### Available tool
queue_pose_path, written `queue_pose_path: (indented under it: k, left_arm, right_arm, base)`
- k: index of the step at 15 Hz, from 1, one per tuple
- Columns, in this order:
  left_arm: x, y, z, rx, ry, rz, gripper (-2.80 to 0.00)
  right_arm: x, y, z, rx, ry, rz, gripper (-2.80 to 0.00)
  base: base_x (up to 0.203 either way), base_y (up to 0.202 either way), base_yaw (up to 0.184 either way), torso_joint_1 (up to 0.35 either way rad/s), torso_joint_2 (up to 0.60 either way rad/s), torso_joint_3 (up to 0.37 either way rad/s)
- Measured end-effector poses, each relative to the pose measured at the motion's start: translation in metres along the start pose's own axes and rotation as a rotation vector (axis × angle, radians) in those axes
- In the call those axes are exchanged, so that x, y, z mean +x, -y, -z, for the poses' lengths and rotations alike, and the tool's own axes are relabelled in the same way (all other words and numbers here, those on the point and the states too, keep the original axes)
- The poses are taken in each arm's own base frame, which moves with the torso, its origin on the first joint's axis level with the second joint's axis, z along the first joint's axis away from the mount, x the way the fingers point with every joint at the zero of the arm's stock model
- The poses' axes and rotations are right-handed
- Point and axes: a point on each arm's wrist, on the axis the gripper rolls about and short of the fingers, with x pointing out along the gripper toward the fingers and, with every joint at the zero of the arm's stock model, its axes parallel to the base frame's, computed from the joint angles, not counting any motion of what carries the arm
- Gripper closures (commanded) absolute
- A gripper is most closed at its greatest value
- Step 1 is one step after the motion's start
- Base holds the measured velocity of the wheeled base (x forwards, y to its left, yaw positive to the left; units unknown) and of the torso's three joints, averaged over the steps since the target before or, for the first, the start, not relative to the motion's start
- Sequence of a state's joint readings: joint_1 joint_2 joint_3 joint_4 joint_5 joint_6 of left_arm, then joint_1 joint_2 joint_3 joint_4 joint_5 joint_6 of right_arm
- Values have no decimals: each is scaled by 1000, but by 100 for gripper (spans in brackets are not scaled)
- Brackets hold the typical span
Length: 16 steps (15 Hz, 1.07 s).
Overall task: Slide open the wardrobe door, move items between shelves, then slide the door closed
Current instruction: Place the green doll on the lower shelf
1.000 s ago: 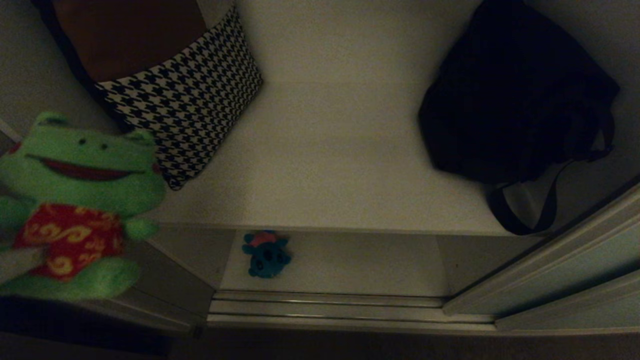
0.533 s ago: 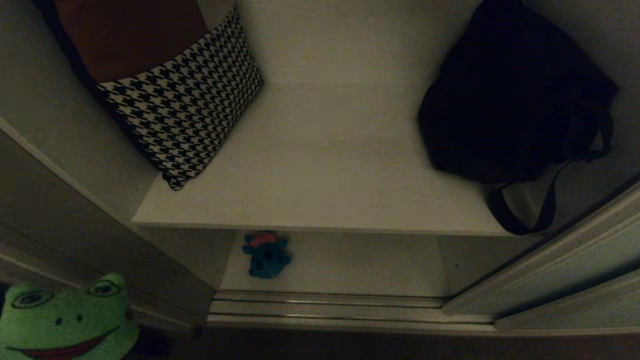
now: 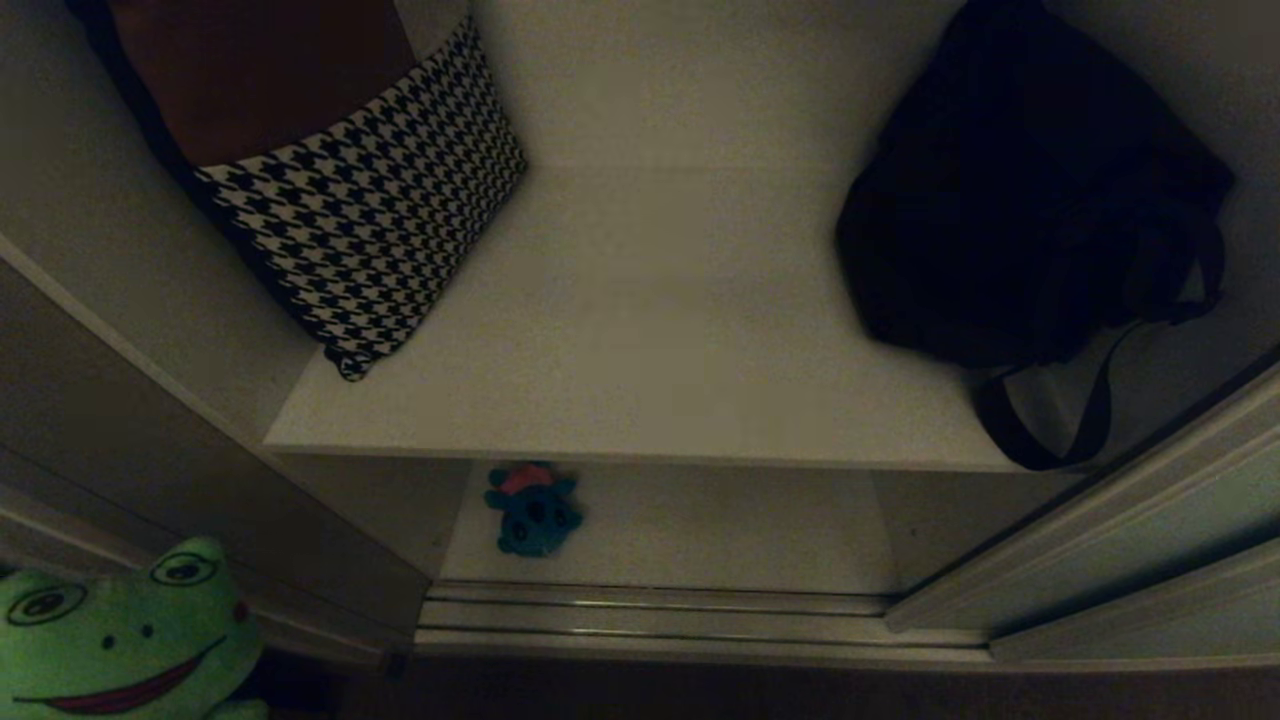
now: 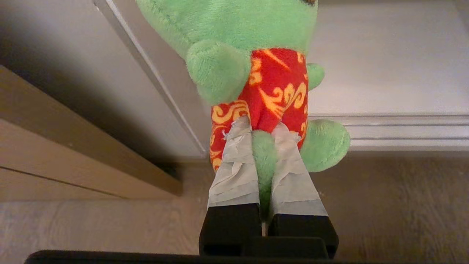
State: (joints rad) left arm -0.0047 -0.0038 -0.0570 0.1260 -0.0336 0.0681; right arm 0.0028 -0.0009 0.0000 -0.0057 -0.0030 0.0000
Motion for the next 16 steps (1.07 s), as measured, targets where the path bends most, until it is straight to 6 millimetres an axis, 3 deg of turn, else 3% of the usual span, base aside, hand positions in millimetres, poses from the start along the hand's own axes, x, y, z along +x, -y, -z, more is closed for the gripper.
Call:
queue_pose_path:
  k: [4, 16]
  left_arm:
    - [0, 0, 1, -9, -3, -6, 0]
    - [0, 0, 1, -14, -3, -10, 0]
  right_arm:
    - [0, 0, 0, 0, 0, 0, 0]
    - [0, 0, 0, 0, 0, 0, 0]
  base:
    - [-18, 0, 0, 2, 1, 1]
    - [-193, 0, 0, 2, 2, 4]
